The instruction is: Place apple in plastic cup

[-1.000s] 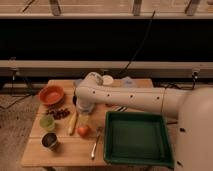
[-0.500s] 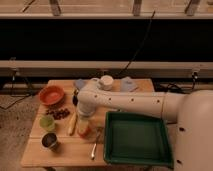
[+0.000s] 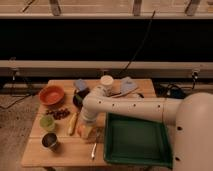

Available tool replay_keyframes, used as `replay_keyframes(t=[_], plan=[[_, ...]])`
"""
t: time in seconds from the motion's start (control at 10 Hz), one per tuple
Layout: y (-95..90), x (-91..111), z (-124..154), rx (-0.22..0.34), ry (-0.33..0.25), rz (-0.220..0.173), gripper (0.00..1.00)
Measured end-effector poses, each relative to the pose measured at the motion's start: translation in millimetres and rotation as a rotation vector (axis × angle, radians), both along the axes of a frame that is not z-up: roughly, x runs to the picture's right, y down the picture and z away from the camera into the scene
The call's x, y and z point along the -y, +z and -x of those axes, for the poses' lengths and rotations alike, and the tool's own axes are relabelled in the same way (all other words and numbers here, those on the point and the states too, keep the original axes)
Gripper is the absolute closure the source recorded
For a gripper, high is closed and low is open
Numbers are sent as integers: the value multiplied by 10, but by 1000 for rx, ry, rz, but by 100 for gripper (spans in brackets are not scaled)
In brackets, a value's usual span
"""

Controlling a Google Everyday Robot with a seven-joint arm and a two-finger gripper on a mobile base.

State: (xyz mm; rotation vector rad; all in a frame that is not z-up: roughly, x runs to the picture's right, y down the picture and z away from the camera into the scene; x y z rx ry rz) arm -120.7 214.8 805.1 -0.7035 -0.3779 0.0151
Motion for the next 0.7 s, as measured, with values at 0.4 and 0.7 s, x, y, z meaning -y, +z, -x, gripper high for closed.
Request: replay_keyframes(t=[0.4, 0.7], plan=[[-21, -110, -22, 2, 18, 10, 43], [-7, -133, 11, 11, 54, 24, 73]])
